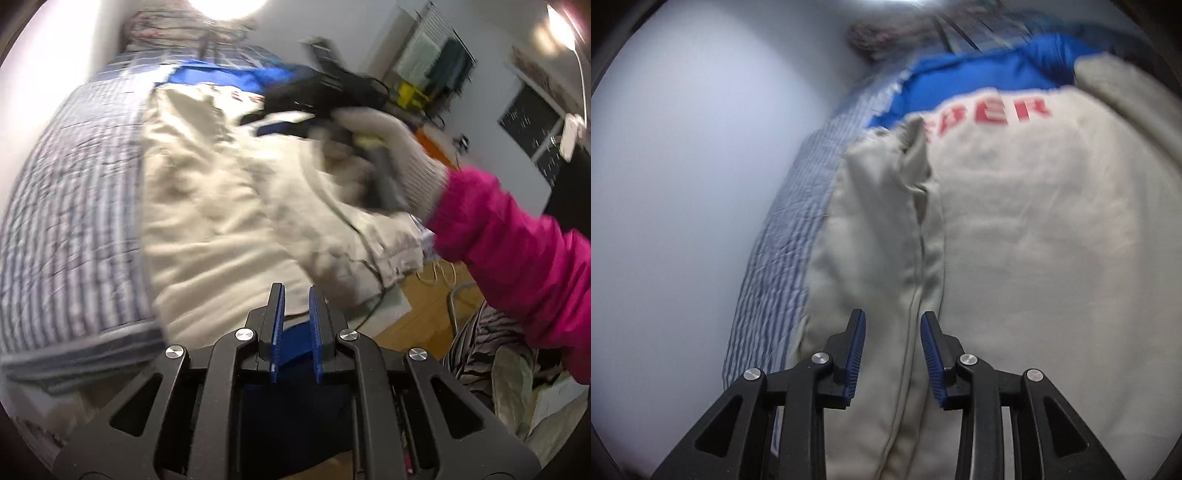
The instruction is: Fold large clothes
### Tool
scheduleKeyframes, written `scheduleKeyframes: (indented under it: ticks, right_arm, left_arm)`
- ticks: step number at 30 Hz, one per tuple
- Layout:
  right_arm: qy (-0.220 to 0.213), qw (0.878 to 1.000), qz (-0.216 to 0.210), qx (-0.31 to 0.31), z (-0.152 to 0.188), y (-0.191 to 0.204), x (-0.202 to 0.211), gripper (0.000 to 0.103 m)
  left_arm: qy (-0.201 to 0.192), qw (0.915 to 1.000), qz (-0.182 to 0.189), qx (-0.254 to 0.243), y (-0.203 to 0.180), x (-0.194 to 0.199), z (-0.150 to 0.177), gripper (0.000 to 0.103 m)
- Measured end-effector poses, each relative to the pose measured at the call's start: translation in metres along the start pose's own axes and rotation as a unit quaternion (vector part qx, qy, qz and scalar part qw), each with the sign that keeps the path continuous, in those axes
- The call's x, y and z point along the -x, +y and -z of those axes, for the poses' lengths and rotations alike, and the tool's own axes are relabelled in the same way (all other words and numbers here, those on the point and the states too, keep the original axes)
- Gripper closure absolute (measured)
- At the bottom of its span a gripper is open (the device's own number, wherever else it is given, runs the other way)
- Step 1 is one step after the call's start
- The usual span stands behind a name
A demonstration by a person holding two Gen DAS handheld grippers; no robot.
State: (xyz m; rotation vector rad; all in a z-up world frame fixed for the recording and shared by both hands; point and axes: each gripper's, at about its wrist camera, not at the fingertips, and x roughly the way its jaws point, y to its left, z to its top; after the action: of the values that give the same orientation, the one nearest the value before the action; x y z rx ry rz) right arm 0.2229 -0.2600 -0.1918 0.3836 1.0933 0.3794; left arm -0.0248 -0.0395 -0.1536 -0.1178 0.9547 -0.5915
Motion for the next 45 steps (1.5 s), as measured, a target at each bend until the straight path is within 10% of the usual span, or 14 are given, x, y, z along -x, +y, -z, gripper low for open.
scheduleKeyframes:
  ticks: [6, 19, 27, 31, 45]
  right_arm:
    - [0.003, 0.998, -0.015, 0.069, 0.04, 0.024, 0.036, 0.07]
    - [0.097, 0.989, 0.009, 0.116, 0.119, 0.03, -0.018, 0.076]
    - [0.04, 0.993, 0.009, 0.11, 0.116, 0.03, 0.024, 0.064]
    - [-0.024, 0.994, 0.031, 0.104, 0.115, 0.021, 0.071, 0.052]
    - [-0.102, 0.98, 0.16, 0.055, 0.123, -0.071, 0.221, 0.039]
  left_arm:
    - [-0.013, 0.9958, -0.046, 0.078, 0.055, -0.008, -0.004, 0.093]
    - [0.092, 0.9944, -0.048, 0.022, 0.045, -0.089, 0.023, 0.093]
    - [0.003, 0.9975, -0.071, 0.01, 0.023, -0.042, 0.003, 0.092]
    - [-0.057, 0.9954, -0.076, -0.011, 0.008, -0.018, -0.011, 0.054]
    - [-0.072, 0.9934, -0.072, -0.052, -0.052, -0.019, -0.056, 0.054]
